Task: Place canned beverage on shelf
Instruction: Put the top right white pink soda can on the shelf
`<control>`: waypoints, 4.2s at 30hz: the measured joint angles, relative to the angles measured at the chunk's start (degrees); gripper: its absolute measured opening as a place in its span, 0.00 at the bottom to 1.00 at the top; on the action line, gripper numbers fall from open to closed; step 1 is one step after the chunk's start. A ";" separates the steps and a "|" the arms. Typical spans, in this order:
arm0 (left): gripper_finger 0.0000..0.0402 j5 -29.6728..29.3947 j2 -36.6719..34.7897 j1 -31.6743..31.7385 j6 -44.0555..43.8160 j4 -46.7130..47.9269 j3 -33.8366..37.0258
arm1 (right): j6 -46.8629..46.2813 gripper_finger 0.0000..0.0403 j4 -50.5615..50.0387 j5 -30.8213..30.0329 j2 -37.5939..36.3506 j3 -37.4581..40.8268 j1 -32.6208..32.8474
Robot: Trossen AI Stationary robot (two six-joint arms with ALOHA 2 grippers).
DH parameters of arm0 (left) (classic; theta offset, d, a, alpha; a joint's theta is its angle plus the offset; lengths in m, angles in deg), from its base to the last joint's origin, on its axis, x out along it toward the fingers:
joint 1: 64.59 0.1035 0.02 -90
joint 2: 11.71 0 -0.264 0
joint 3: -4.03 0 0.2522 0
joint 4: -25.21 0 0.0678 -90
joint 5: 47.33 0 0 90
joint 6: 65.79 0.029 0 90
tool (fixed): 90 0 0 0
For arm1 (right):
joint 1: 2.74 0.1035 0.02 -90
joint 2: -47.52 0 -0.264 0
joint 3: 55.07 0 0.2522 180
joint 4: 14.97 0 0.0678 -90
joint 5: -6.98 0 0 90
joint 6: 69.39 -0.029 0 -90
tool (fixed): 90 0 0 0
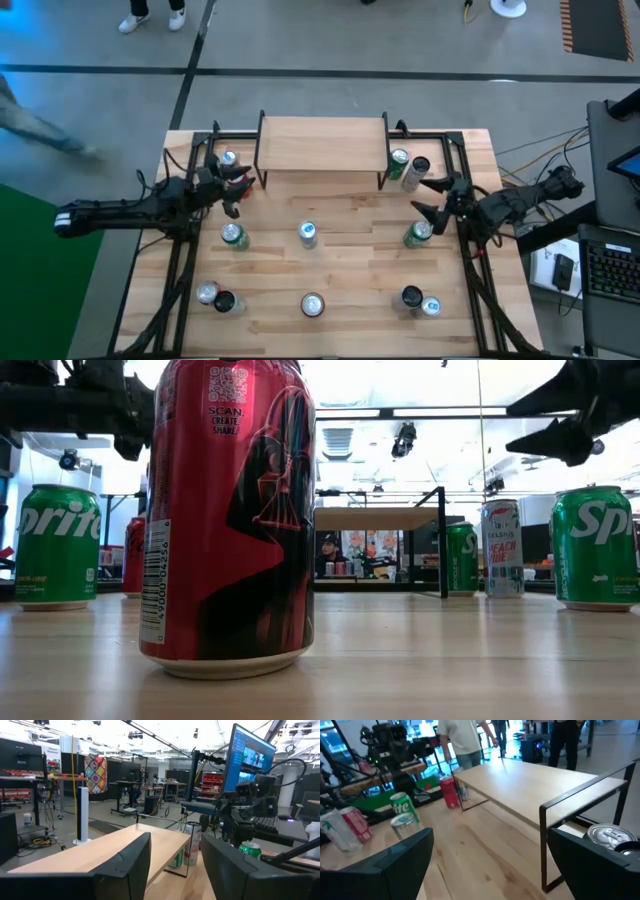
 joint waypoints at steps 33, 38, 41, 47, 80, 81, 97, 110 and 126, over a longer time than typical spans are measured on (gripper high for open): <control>0.40 -2.44 -3.88 0.00 0.17 3.39 -0.10 | -6.17 0.94 -6.44 -3.00 0.11 -1.50 0.00; 0.40 -2.84 -1.09 0.00 0.18 3.16 -0.10 | -9.35 0.94 -5.98 -3.68 0.92 1.79 0.00; 0.40 -2.96 0.10 0.00 0.26 2.27 -0.10 | -10.55 0.94 -5.90 -4.05 0.96 2.89 0.00; 0.40 -3.54 0.82 0.00 1.61 0.75 -0.10 | -9.17 0.94 -6.81 -4.81 0.87 2.94 0.00; 0.54 -5.90 13.48 0.07 3.23 -5.34 -4.39 | -1.24 0.94 -31.63 18.58 20.45 -20.13 -38.60; 0.54 -5.90 14.11 0.07 3.56 -5.42 -4.76 | -0.54 0.94 -31.51 19.96 21.50 -20.50 -40.36; 0.54 -5.93 21.05 0.07 4.68 -3.83 -8.91 | 9.01 0.94 -27.97 34.07 32.55 -21.48 -57.68; 0.54 -5.95 22.28 0.07 4.08 -2.63 -9.56 | 10.96 0.61 -26.58 35.49 33.88 -21.48 -57.79; 0.54 -5.98 22.28 0.07 4.34 -2.39 -9.54 | 11.17 0.62 -32.02 36.84 30.60 -24.57 -57.77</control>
